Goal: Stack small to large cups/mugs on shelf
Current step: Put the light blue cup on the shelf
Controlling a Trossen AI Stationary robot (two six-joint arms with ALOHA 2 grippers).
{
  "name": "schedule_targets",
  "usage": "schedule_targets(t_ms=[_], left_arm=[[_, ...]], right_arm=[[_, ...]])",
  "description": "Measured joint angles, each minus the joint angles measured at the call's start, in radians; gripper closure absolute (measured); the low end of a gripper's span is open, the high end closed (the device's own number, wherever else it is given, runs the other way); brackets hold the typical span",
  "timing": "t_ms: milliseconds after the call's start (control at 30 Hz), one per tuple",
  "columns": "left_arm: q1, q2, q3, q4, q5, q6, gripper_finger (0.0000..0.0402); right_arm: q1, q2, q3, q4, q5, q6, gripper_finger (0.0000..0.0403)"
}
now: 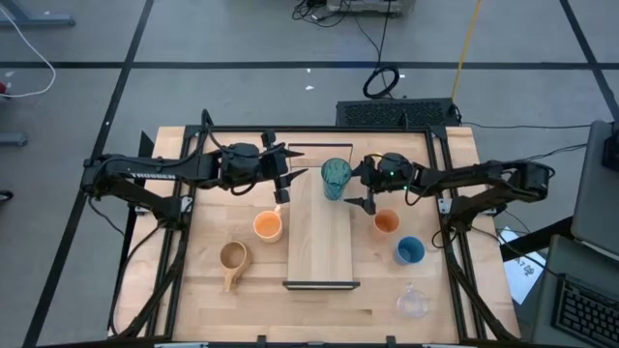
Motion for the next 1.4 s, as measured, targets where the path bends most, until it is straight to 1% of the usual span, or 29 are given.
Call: schedule_targets(t_ms=[33, 133, 233, 367, 500, 733, 933, 1167, 1400], left_arm=[[0.000, 0.000, 0.000, 0.000, 0.000, -0.001, 0.0213], [0.000, 0.000, 0.000, 0.000, 0.000, -0.001, 0.0213], [0.000, 0.000, 0.000, 0.000, 0.000, -0.002, 0.0213], [0.000, 0.000, 0.000, 0.000, 0.000, -0.003, 0.0213], [0.000, 0.000, 0.000, 0.001, 0.000, -0.003, 0.0213], [0.000, 0.000, 0.000, 0.002, 0.000, -0.003, 0.0213], [0.000, 0.000, 0.000, 0.006, 0.000, -0.002, 0.0213], [0.000, 0.000, 0.000, 0.005, 0.000, -0.001, 0.0213], [0.000, 0.000, 0.000, 0.005, 0.000, -0.001, 0.0213]], right_arm=[[0.000, -0.015, 0.000, -0.028, 0.009, -0.007, 0.0004], [0.001, -0.054, 0.000, -0.116, 0.080, -0.020, 0.0010], [0.000, -0.078, 0.000, -0.156, 0.124, -0.025, 0.0015], [0.006, -0.078, 0.000, -0.156, 0.123, -0.002, 0.0036], [0.021, -0.063, 0.000, -0.153, 0.122, 0.030, 0.0069], [0.041, -0.039, 0.000, -0.089, 0.121, 0.075, 0.0127], [0.042, -0.030, 0.000, -0.049, 0.122, 0.088, 0.0167], [0.042, -0.030, 0.000, -0.016, 0.123, 0.091, 0.0201], [0.042, -0.030, 0.000, -0.002, 0.123, 0.091, 0.0218]])
